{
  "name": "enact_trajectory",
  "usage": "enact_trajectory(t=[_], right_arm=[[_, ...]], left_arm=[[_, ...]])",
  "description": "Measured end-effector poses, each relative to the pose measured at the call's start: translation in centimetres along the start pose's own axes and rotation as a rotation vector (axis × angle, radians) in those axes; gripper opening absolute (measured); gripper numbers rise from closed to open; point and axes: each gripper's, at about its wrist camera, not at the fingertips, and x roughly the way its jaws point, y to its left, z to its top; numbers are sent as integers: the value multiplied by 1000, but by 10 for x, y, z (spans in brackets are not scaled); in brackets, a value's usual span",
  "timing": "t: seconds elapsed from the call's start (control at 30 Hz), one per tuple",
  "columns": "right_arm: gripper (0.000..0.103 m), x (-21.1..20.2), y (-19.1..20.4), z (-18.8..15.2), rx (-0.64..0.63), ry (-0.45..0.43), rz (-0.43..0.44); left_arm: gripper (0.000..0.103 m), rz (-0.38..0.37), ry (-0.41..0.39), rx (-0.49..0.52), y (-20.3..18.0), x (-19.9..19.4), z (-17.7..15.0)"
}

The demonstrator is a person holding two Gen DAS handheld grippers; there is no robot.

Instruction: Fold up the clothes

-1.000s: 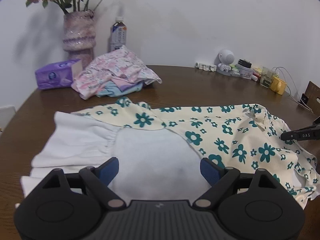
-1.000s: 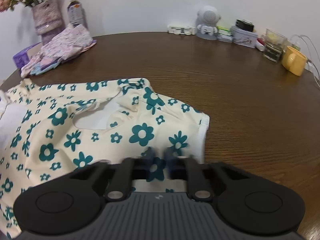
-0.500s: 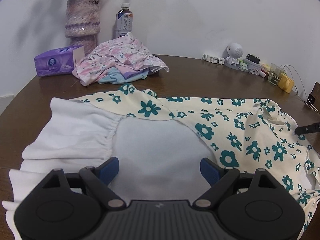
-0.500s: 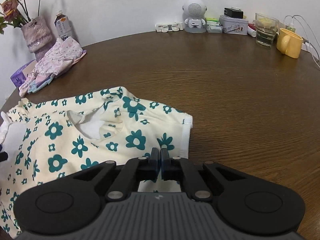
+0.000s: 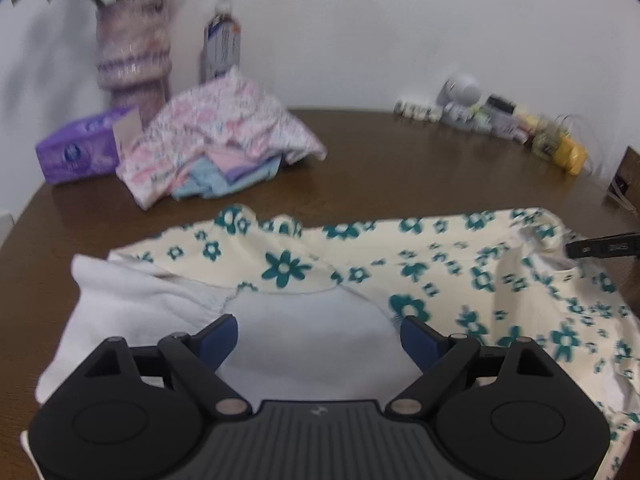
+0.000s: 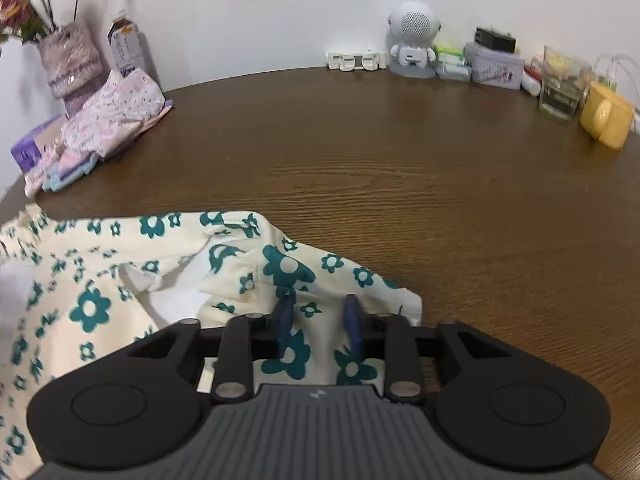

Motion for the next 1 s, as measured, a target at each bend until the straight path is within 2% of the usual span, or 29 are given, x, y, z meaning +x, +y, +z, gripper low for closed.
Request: enact_trajectory(t=[0.27,0.37,0.47,0.53,0.6,0.67,0.7,0.87,1.0], right_arm=[[1,1,-15,4,24,-16,-3],[2,-3,-18,4,47,-24,22],[13,-16,-19,2,77,-51,62],[26,-20,-14,-1,54,-52,54],[30,-16,-10,-3,35,-34,42],[25,-5,-9,-3,25,-9,24],[0,-4,-8,-4,12,-22,13],[1,-7,-19,0,17,-39,-16],[3,-11,-22,-1,22,-37,9]], left_arm=[[90,23,6,36,-2,11,-4],[90,32,5,57,-5,12,-5],[93,43,-2,74,-8,13,-7],[96,40,-9,75,-9,15,-8],[97,42,-17,81,-10,16,-9],[97,40,-23,80,-10,15,-10],[97,37,-25,80,-10,15,-10],[98,34,-38,84,-9,16,-12],[99,33,-47,86,-9,16,-13]])
